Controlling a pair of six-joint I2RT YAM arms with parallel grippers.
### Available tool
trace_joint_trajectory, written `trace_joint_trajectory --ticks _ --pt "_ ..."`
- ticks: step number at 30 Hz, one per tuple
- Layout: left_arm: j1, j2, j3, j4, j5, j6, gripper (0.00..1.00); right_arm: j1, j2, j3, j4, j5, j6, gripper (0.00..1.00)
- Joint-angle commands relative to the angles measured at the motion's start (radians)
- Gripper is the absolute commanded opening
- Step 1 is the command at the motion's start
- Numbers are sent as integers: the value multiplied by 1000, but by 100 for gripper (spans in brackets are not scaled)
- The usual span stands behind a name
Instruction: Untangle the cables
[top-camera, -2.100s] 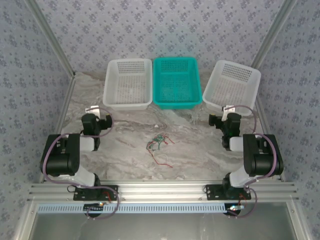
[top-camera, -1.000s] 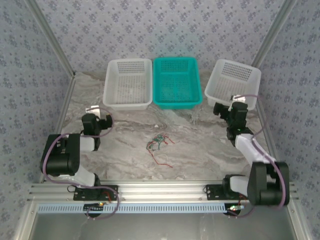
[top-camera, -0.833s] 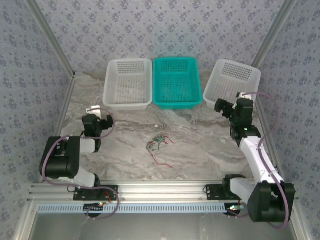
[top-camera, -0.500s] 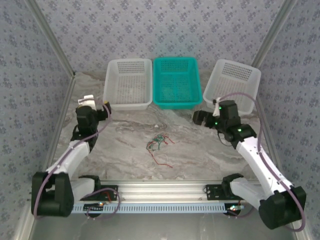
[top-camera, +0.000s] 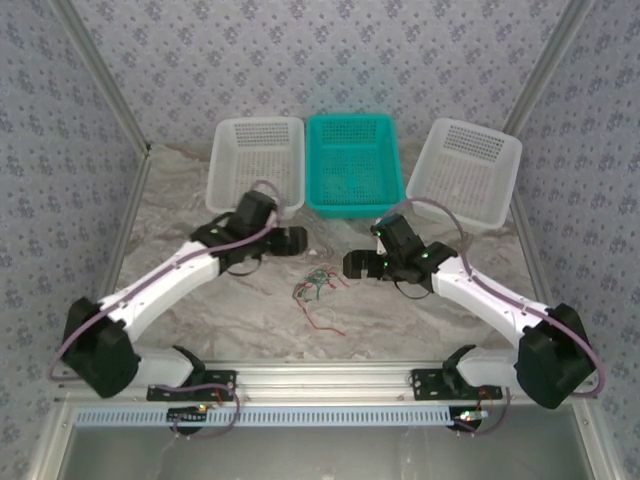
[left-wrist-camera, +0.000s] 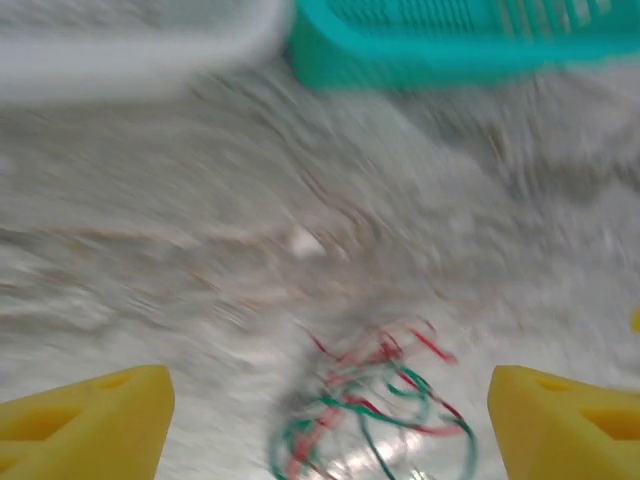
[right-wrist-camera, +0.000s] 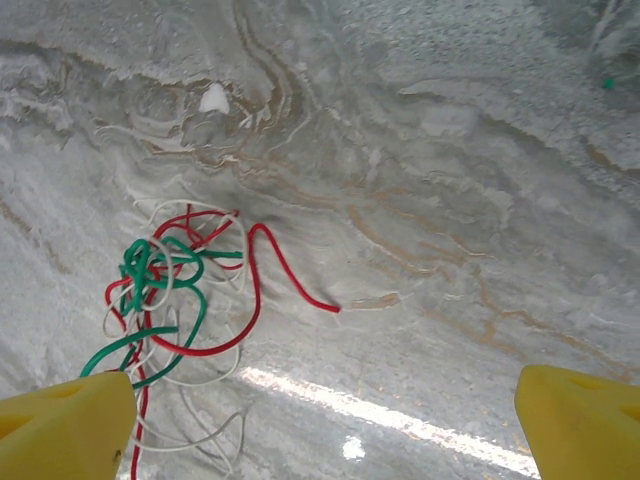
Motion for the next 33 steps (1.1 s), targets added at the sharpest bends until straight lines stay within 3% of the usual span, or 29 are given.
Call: trace_joint_trajectory --ticks 1,8,12,17,19,24,33 --pt "-98 106 113 -157 70 -49 75 -19 -63 -49 -14 64 49 100" --pt "-196 286 203 -197 90 12 57 -100 -225 -161 -26 71 122 100" --pt "-222 343 205 -129 181 25 47 -113 -282 -185 -36 75 127 100" --pt "-238 367 213 -123 175 33 17 -114 -265 -178 -51 63 106 100" --pt "-239 367 214 -145 148 43 0 -114 -257 -171 -51 55 95 100" --pt "-236 300 195 -144 129 56 0 -91 -262 -166 25 21 -5 100" --pt "-175 167 196 -82 225 51 0 89 -300 -308 448 -96 -308 100"
